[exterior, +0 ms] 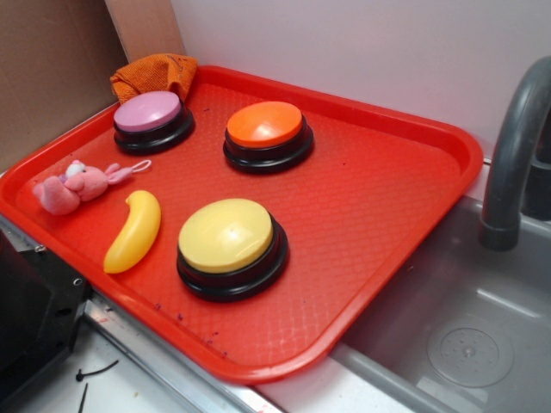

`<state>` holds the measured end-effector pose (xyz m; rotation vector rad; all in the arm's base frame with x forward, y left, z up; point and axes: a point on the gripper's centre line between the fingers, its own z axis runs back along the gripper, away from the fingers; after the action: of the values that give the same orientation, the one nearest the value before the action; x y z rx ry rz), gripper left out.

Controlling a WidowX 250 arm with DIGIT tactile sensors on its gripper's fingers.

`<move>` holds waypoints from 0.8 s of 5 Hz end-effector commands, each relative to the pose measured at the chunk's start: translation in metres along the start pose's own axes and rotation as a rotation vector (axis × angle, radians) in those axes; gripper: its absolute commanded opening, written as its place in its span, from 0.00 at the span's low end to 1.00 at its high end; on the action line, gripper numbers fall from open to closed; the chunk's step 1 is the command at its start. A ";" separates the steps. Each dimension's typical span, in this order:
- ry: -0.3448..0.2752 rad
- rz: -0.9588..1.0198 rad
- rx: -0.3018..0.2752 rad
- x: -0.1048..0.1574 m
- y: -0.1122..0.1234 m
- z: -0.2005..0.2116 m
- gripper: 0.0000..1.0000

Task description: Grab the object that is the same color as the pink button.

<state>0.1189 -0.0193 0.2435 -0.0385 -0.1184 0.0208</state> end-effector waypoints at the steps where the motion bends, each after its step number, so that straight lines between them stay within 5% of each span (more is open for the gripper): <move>1: 0.000 0.000 0.000 0.000 0.000 0.000 1.00; 4: -0.032 -0.022 0.004 -0.023 0.070 -0.059 1.00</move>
<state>0.0990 0.0458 0.1746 -0.0354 -0.1455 0.0027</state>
